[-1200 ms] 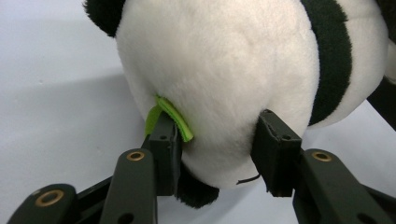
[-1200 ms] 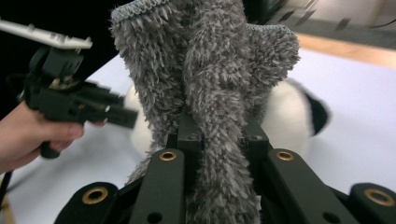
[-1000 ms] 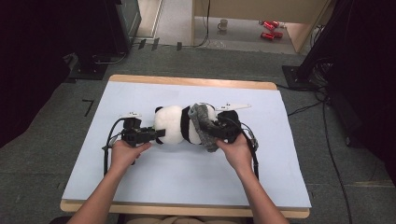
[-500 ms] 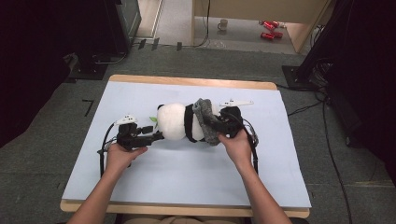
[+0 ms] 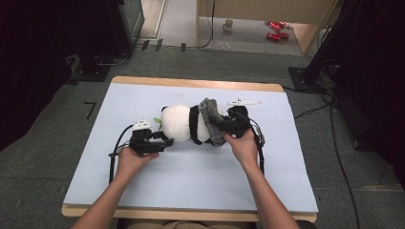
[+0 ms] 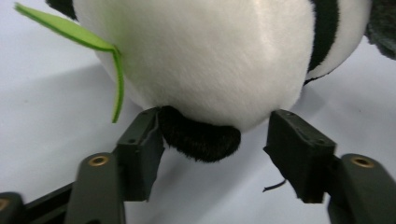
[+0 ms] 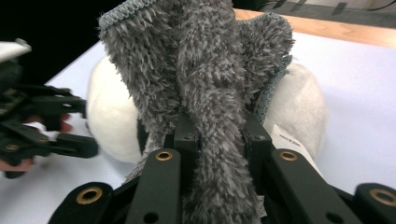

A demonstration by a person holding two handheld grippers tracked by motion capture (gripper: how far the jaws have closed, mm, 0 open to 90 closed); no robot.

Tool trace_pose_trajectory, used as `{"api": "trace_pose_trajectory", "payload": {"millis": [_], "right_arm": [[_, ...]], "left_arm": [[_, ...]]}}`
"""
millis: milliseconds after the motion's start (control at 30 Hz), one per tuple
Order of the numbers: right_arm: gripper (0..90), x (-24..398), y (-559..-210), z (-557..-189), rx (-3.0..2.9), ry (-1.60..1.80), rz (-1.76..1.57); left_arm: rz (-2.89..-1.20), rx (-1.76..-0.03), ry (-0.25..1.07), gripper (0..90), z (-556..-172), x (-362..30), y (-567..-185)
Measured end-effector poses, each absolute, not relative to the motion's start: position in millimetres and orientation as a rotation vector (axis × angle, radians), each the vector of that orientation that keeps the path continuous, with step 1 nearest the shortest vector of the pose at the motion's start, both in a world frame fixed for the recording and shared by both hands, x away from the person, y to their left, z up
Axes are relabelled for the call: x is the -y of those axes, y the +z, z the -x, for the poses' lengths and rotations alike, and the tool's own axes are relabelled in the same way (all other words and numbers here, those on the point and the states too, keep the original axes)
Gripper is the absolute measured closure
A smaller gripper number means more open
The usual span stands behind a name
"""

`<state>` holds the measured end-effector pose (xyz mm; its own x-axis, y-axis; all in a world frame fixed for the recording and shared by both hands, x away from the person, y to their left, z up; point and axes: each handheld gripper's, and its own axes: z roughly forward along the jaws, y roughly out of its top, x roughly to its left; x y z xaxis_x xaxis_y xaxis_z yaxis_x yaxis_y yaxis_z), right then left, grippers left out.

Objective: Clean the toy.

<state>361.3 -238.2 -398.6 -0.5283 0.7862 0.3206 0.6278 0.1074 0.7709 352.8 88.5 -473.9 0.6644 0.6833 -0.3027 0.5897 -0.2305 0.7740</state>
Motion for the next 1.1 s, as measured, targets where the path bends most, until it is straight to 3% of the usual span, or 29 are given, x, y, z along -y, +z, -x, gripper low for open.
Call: {"api": "trace_pose_trajectory", "payload": {"millis": [233, 367, 833, 1100], "right_arm": [[74.0, 235.9, -386.8, -348.5, -2.199, 1.459, -1.433], [74.1, 221.8, -377.9, -337.4, -2.218, 1.507, -1.363], [74.0, 155.8, -397.7, -325.6, -2.412, 1.528, -1.209], [75.0, 155.2, -426.9, -332.3, -2.442, 1.444, -1.132]], "left_arm": [[-1.896, -1.021, 0.101, 60.6, -355.3, -81.3, -469.3], [-1.893, -0.980, 0.066, 67.7, -352.0, -70.9, -466.1], [-1.870, -0.958, -0.011, 73.2, -333.9, -59.2, -455.6], [-1.901, -1.020, -0.022, 73.9, -338.1, -62.0, -468.3]]}}
